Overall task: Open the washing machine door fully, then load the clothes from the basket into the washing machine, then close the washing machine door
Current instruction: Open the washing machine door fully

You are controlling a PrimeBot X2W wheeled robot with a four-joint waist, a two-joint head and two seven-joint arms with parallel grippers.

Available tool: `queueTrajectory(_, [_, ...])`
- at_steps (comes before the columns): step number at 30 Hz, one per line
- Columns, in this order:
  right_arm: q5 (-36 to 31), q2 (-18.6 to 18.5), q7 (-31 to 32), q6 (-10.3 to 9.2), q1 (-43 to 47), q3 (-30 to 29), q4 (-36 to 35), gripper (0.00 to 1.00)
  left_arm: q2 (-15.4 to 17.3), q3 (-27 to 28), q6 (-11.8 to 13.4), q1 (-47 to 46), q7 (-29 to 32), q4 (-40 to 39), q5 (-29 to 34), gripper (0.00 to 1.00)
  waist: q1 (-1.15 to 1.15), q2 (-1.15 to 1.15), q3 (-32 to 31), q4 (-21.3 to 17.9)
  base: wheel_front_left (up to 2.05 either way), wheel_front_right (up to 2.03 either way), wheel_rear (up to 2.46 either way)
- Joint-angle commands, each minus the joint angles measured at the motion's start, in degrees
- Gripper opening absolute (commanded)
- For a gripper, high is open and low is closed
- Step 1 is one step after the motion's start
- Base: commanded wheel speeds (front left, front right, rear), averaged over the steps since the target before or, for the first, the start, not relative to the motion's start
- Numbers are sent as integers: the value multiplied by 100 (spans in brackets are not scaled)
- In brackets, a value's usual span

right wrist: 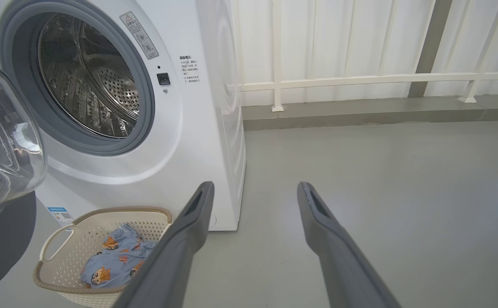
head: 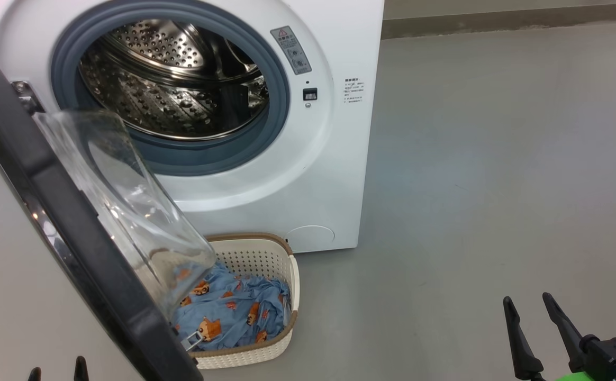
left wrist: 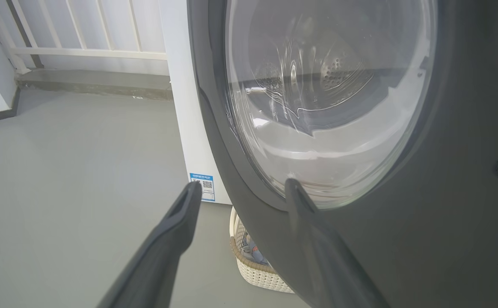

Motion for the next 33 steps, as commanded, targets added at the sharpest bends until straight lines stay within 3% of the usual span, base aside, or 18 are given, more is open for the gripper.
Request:
queueTrajectory(1, [-83,-106,-68,17,-172,103,-107,100,76,152,-13,-95,-37,-143,59,100,0,0,-2,7,0,0,0])
queueTrajectory(19, [-129,-159,-68,17,-288,184,-50,100,76,96,31,-6,-37,-185,25,100,0,0,-44,137,0,0,0])
queueTrajectory(20, [-130,-154,-68,17,-298,192,-49,100,76,97,37,-10,-37,-184,18,88,0,0,-38,143,0,0,0])
queueTrajectory(23, [-128,-139,-68,17,-316,228,-61,100,76,86,65,-21,-37,-205,67,7,0,0,-27,160,0,0,0])
queueTrajectory(24, [-125,-136,-68,17,-319,231,-64,100,76,82,70,-24,-37,-210,56,0,0,0,-24,167,0,0,0])
queueTrajectory(33, [-107,-121,-68,17,-339,229,-62,100,76,112,122,-34,-37,-225,10,0,0,0,-8,218,0,0,0])
